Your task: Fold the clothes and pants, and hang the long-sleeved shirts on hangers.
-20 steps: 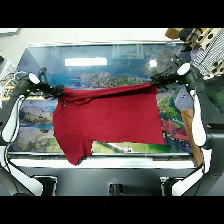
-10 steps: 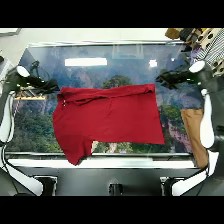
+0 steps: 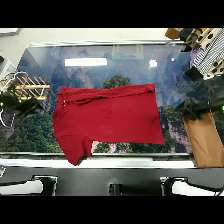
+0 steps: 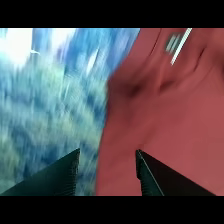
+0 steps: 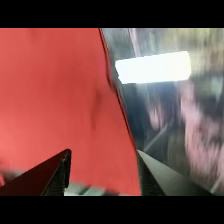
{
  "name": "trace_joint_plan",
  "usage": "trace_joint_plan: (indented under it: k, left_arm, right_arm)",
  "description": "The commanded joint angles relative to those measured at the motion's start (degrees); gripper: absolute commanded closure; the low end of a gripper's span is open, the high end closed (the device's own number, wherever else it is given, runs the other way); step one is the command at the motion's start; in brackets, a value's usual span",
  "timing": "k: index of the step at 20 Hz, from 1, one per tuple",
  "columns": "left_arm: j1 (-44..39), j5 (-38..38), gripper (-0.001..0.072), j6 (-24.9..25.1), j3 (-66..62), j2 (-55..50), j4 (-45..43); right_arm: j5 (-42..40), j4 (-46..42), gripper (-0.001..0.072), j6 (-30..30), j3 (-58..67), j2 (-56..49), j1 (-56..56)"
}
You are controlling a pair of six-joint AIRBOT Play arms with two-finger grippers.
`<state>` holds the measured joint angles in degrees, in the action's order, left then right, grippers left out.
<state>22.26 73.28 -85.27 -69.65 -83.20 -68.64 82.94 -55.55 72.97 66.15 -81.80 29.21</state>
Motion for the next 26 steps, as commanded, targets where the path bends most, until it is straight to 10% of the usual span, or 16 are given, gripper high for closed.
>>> trace_joint_plan:
  k: [1, 19, 26]
  left_arm:
    - [2.4, -3.3, 0.0293, 2.54, 13.66, 7.74, 0.48]
    - [2.19, -3.69, 0.0292, 3.13, 17.84, 7.98, 0.52]
    - [2.19, -5.64, 0.0292, 9.44, 24.68, 8.02, 6.75]
  right_arm:
    - [-3.32, -0.74, 0.0236, -5.79, -15.52, 5.68, 2.29]
    - [-13.22, 4.39, 0.024, -11.32, -32.61, 5.79, 2.25]
    - [-14.47, 5.97, 0.0684, -12.44, -33.66, 5.86, 2.25]
